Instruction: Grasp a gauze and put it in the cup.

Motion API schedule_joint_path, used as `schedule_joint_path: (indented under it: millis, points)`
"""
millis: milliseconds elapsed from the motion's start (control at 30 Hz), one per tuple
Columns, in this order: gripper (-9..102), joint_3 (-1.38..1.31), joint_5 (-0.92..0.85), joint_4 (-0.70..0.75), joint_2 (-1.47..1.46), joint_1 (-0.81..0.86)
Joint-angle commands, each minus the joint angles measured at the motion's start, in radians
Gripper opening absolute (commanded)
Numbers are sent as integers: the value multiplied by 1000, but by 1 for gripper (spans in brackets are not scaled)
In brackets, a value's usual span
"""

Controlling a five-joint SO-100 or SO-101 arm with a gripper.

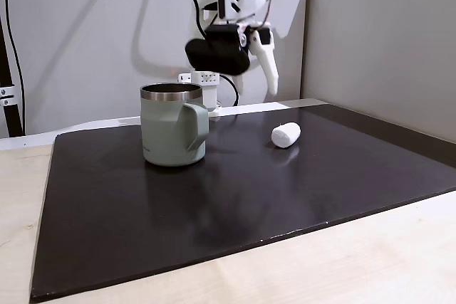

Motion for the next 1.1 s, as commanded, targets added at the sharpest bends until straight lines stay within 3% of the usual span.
schedule_joint_path:
  millis: [0,500,1067]
  points:
    - [31,-3,23,-51,-12,-38]
    - [31,204,109,-259,-106,-172]
    - [28,212,176,-311,-204,-276]
